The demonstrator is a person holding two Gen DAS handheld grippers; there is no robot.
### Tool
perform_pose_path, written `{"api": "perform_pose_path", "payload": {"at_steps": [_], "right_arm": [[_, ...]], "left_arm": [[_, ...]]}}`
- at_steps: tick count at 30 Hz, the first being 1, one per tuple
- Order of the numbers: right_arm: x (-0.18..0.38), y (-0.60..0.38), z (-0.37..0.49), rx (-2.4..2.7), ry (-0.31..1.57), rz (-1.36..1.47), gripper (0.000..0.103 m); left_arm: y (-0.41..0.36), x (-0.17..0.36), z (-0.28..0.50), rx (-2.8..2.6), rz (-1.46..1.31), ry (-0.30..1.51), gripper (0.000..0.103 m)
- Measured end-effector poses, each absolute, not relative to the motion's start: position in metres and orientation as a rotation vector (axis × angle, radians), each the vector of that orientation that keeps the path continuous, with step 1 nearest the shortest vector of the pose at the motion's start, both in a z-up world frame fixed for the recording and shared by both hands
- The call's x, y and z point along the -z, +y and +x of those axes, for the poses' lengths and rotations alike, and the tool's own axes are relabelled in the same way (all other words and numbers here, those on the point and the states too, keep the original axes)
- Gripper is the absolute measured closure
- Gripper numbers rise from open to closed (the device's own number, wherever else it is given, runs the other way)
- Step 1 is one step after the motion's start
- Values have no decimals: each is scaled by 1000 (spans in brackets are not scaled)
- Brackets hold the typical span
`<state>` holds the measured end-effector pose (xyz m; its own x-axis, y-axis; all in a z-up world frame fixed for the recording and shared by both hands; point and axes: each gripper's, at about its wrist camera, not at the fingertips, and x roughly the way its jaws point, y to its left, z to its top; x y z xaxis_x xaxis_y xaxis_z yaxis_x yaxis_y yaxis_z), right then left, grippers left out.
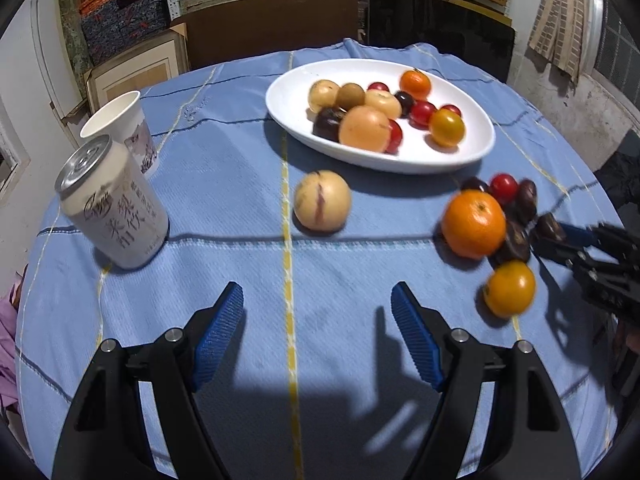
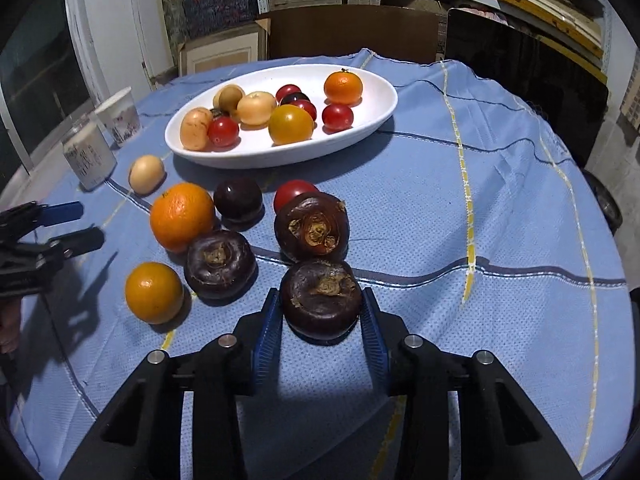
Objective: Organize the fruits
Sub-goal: 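Withdraw both open grippers from the plate toward the remaining fruits, then carry a pale streaked pear in the left gripper while the right carries a dark fruit to the plate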
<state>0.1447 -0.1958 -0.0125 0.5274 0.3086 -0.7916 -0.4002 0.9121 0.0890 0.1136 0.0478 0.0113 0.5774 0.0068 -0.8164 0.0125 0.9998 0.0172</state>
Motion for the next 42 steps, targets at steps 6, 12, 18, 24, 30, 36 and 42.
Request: {"api": "perform_pose_path", "payload": {"at_steps": [6, 12, 18, 24, 30, 36, 42], "right_arm": [[10, -203, 146, -457, 926, -56, 62], [10, -208, 147, -464, 930, -32, 62], [9, -208, 147, -476, 929, -29, 62], [10, -209, 147, -471, 933, -26, 62], [4, -210, 144, -476, 915, -23, 62], [-7, -213, 139, -475, 886, 3, 62], [-17, -214, 130, -502, 880, 52, 62]], "left_arm": [[43, -9, 140, -4, 55, 954, 29], [43, 2, 165, -6, 37, 977, 33], [46, 7, 180, -6, 18, 985, 48], [42, 5, 182, 4, 10, 984, 65], [40, -1, 155, 33, -27, 998, 65], [37, -18, 123, 64, -23, 964, 65], [34, -44, 105, 94, -12, 917, 65]]}}
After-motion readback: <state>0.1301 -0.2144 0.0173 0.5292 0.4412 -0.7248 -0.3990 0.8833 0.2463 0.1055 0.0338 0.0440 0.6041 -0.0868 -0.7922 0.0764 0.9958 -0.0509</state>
